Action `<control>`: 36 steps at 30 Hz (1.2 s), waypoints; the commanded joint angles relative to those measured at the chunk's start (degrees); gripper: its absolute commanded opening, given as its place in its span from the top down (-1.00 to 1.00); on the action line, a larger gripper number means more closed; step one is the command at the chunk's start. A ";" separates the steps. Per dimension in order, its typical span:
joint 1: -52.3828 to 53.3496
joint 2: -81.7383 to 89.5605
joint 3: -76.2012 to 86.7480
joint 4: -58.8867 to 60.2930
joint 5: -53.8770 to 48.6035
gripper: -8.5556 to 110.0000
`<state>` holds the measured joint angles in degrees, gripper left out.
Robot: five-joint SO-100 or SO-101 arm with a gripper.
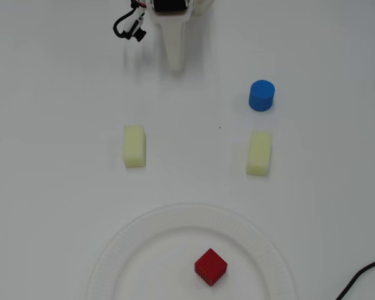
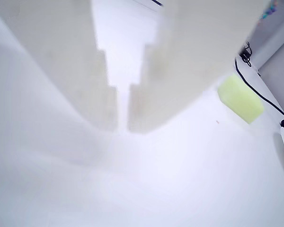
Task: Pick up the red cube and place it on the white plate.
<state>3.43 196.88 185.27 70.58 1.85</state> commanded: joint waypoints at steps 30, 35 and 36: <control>1.41 0.35 -0.18 0.18 0.79 0.79; 1.41 0.35 -0.18 0.18 0.79 0.79; 1.41 0.35 -0.18 0.18 0.79 0.79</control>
<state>4.48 196.88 185.27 70.58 2.64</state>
